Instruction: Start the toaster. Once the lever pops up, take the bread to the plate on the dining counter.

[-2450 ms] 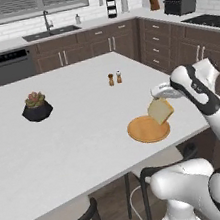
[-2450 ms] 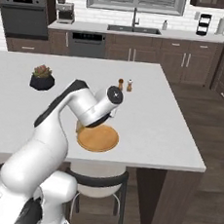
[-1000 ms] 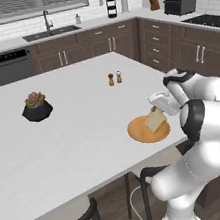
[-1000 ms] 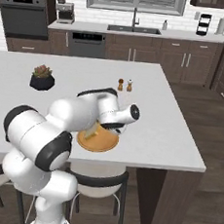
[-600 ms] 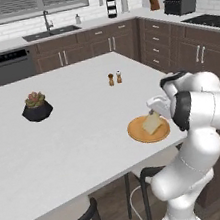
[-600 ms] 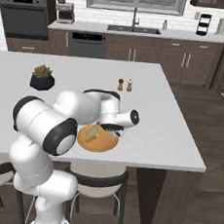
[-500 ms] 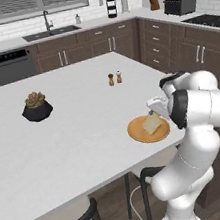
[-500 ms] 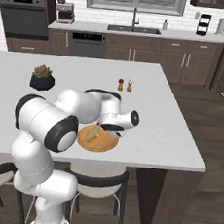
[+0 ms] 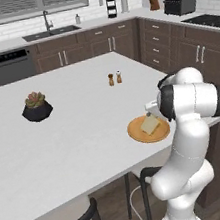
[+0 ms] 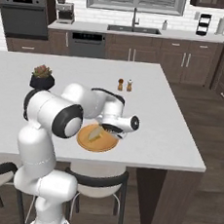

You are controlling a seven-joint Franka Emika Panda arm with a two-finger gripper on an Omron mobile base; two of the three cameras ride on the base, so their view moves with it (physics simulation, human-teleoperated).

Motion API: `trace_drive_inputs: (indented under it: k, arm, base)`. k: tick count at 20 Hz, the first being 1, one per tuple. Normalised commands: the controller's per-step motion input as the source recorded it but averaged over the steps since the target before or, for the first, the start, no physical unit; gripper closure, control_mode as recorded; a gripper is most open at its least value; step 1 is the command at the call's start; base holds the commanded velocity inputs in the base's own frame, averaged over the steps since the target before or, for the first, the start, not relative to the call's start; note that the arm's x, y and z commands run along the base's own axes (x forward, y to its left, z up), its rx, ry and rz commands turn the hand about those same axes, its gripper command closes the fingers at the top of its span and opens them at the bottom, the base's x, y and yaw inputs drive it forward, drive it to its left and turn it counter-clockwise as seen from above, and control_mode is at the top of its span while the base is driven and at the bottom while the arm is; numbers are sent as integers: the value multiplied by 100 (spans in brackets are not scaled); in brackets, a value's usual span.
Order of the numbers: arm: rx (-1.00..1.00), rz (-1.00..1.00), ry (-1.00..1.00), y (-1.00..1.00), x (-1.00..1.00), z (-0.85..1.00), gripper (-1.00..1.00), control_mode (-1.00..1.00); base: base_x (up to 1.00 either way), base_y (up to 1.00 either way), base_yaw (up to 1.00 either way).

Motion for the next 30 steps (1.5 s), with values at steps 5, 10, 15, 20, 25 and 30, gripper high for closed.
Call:
trace_drive_inputs:
  k: [5, 10, 15, 20, 25, 30]
  arm:
    - [0, 0, -2, 9, 15, -4, -100, -100]
    - [0, 0, -3, 0, -4, -2, -100, -100]
    - [0, 0, -7, 0, -16, 0, -100, -100]
    - [0, 0, -6, 0, -9, 2, -100, -100]
    - [-11, -3, -6, -3, -27, 6, -100, -100]
    - [-23, -7, 2, 0, -2, 3, -100, -100]
  base:
    - [0, 0, 0]
    - [0, 0, 0]
    - [0, 0, 0]
    - [0, 0, 0]
    - [0, 0, 0]
    - [0, 0, 0]
